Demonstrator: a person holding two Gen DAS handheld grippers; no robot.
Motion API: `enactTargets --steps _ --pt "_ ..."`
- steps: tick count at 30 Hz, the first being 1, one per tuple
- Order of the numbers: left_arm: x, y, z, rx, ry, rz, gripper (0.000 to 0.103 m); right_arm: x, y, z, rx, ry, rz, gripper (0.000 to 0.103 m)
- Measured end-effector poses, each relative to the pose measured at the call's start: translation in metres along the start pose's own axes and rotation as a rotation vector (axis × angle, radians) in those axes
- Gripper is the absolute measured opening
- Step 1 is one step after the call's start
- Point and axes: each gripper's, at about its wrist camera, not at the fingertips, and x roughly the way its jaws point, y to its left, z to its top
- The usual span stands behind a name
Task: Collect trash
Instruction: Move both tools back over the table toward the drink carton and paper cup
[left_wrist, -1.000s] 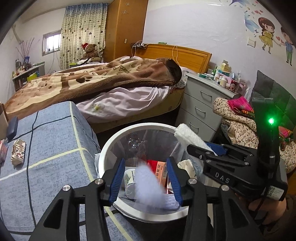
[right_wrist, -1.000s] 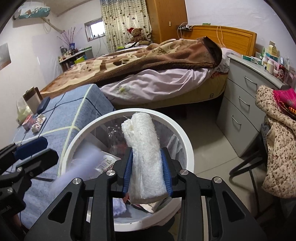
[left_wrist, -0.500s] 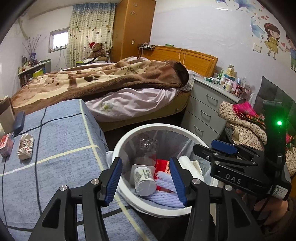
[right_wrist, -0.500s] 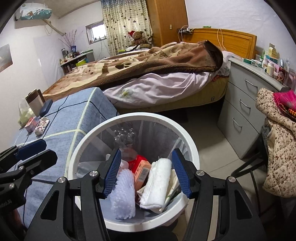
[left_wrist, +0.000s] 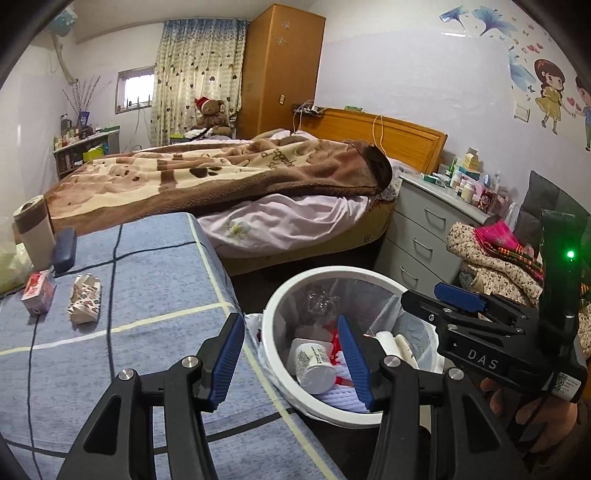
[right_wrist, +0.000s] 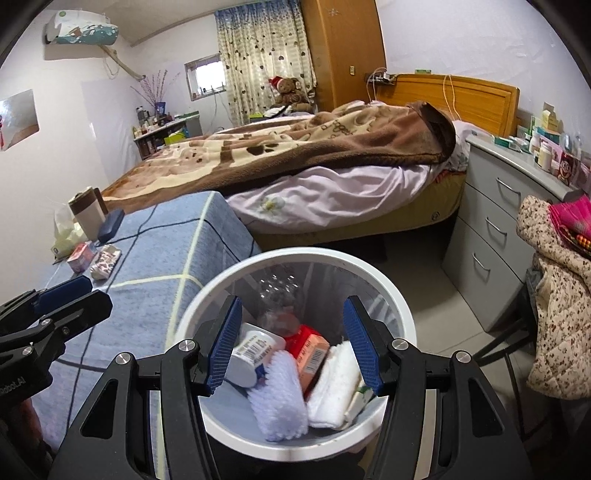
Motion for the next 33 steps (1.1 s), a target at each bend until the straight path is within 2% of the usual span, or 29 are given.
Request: enactTargets --steps 10,12,16,33 --pt "-0.018 0.041 0.006 -0.044 -0.031 0.072 0.053 0.008 0.026 0.009 -0.022 -0.02 0.041 0.064" --pt "-0.021 0.051 0.007 -0.052 -0.033 0.092 0.058 0.011 0.035 0.01 -0.029 -0.019 0.056 0.064" --pt "-0.028 0.074 0.007 -0.062 -0.045 0.153 0.059 0.018 0.051 0.013 -0.039 -0.021 0.085 0.066" --pt "-0.042 0.196 0.003 -0.185 -0.039 0.317 0.059 0.055 0.126 0.025 -0.099 0.004 0.195 0.068"
